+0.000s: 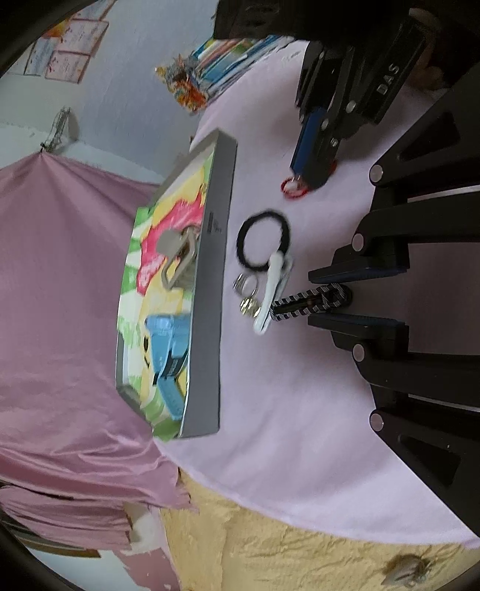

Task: Organize jewelry
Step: 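Carry the black strap with left tool while right tool carries the red bracelet to the tray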

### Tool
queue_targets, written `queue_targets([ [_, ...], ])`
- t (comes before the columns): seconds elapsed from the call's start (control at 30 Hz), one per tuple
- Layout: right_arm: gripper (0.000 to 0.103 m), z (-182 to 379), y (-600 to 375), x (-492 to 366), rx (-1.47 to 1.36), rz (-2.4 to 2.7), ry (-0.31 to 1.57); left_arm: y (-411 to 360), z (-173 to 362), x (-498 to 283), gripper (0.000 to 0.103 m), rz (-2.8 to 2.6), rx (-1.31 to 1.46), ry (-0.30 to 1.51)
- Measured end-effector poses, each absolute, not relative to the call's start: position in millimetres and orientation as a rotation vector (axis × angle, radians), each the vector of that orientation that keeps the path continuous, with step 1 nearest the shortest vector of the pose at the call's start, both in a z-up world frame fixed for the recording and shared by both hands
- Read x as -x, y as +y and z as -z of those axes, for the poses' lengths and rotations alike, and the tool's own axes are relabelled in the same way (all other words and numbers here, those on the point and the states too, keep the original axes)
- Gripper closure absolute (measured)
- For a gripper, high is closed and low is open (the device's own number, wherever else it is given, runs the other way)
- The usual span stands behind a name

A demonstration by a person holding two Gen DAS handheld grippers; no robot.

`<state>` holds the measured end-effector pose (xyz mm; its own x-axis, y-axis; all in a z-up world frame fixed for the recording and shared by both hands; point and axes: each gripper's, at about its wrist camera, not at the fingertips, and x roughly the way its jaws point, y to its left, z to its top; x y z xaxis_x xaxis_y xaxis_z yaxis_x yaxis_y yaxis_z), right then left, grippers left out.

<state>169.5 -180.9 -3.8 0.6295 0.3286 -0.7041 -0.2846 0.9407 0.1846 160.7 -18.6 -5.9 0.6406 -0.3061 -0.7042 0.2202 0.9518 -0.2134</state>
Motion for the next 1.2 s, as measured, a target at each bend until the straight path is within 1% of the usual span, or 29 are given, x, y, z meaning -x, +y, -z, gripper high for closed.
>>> queue_targets([
  [0.4, 0.091, 5.6, -192.3, -160.9, -0.114, -0.352, 0.797, -31.6, -1.9, -147.3, 0.088, 0.339, 0.104, 0.772],
  [0.63, 0.091, -9.7, -203.4, -160.5, -0.125, -0.331, 0.733, -35.1, -13.4, -151.0, 0.088, 0.34, 0.103, 0.723],
  [0.93, 0.091, -37.1, -237.1, -185.4, -0.174, -0.274, 0.628, -44.7, -36.8, -187.7, 0.088, 0.35, 0.15, 0.669],
  [1.2, 0.091, -39.6, -254.3, -230.6, -0.203, -0.24, 0.63, -55.9, -46.3, -237.5, 0.088, 0.337, 0.154, 0.648],
])
